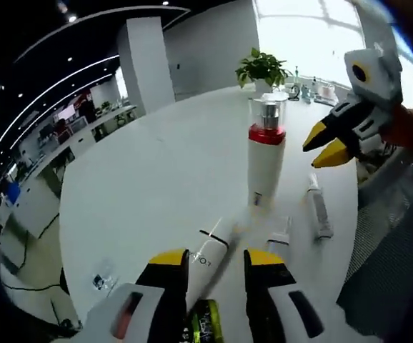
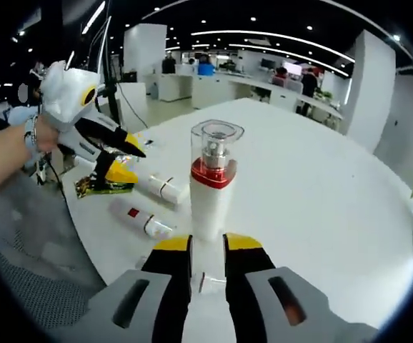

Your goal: Arrange the skincare products in the storage area until every visible bottle or jar stands upright without overlapping.

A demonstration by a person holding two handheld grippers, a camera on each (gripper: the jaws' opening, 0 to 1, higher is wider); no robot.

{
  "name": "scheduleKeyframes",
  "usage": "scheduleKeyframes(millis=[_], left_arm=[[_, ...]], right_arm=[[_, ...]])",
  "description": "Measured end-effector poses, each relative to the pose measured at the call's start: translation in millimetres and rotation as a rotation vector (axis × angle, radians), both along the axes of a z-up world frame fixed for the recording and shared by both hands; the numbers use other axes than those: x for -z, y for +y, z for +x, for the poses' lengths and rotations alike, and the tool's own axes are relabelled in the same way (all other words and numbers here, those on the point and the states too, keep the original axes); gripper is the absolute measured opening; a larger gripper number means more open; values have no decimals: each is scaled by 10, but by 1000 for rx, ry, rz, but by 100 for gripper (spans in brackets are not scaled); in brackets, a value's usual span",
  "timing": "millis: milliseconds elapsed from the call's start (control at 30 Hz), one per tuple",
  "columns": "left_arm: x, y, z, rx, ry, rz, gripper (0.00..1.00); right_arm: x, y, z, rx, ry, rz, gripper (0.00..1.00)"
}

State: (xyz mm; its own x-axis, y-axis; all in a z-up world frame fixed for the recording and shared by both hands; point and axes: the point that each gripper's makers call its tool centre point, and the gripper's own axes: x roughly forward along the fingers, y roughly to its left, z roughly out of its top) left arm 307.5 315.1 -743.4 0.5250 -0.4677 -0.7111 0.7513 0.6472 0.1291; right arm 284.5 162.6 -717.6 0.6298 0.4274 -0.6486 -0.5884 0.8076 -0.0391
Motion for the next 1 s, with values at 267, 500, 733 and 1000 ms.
scheduleKeyframes(millis=[267, 500, 733, 1000], left_arm=[[52, -192, -202, 75, 52, -34, 31], [-86, -710, -422, 201, 89, -186, 29], [88, -1163, -705, 305, 139, -123, 28], [374, -1350, -731, 295, 167, -13, 28]], right_arm=[[111, -5, -41, -7, 52, -29, 18], [332, -297, -85, 132, 205, -13, 23], [358, -398, -61, 167, 216, -10, 23], [378, -360, -72, 148, 214, -22, 23]])
